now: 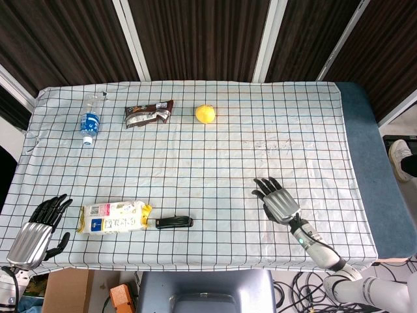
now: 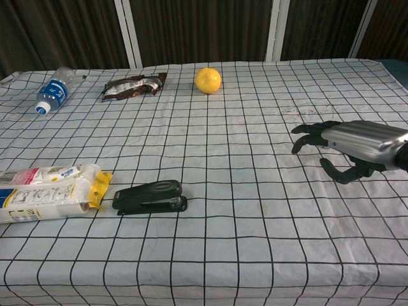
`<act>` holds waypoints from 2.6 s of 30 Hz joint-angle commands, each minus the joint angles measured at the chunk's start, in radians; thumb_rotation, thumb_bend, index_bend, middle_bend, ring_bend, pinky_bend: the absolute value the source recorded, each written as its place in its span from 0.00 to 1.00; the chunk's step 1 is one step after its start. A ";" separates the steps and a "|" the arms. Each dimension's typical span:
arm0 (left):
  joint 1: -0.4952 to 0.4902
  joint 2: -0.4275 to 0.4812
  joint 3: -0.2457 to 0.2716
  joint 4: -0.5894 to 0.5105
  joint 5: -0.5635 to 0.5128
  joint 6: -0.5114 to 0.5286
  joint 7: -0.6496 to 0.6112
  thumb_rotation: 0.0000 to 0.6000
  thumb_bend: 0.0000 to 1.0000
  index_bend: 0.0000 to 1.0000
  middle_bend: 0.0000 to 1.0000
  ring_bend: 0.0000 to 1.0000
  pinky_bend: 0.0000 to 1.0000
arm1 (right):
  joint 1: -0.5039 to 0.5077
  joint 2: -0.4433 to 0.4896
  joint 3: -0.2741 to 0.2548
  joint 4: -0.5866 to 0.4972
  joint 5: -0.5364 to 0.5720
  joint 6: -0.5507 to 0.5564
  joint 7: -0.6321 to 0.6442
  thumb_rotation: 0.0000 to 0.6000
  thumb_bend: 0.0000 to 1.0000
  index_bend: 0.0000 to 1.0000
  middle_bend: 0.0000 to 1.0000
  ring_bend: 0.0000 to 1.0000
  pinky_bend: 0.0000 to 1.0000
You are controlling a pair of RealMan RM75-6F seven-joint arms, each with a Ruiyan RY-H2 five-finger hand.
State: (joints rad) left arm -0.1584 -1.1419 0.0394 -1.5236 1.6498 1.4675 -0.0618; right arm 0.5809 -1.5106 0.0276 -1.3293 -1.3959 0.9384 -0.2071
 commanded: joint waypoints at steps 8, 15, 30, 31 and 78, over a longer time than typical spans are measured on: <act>0.005 0.002 0.001 0.001 0.003 0.009 -0.004 1.00 0.46 0.00 0.00 0.00 0.10 | -0.003 0.007 0.015 0.010 0.033 -0.002 -0.018 1.00 0.71 0.21 0.00 0.00 0.00; 0.009 0.004 0.003 0.002 0.005 0.015 -0.006 1.00 0.46 0.00 0.00 0.00 0.10 | -0.009 0.017 0.034 0.083 0.100 -0.033 -0.011 1.00 0.71 0.23 0.00 0.00 0.00; 0.004 0.002 -0.001 -0.001 -0.008 -0.004 0.002 1.00 0.46 0.00 0.00 0.00 0.10 | -0.008 -0.006 0.043 0.177 0.115 -0.063 0.045 1.00 0.71 0.24 0.00 0.00 0.00; 0.004 0.002 -0.001 -0.001 -0.008 -0.004 0.002 1.00 0.46 0.00 0.00 0.00 0.10 | -0.007 -0.007 0.044 0.178 0.114 -0.064 0.048 1.00 0.71 0.24 0.00 0.00 0.00; 0.025 0.007 -0.002 -0.001 0.000 0.034 0.002 1.00 0.46 0.00 0.00 0.00 0.10 | -0.378 0.262 -0.146 -0.231 -0.155 0.575 -0.079 1.00 0.70 0.02 0.00 0.00 0.00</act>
State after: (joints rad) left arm -0.1357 -1.1338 0.0375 -1.5245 1.6490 1.4995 -0.0638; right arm 0.3959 -1.3913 -0.0281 -1.3508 -1.4661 1.2438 -0.1852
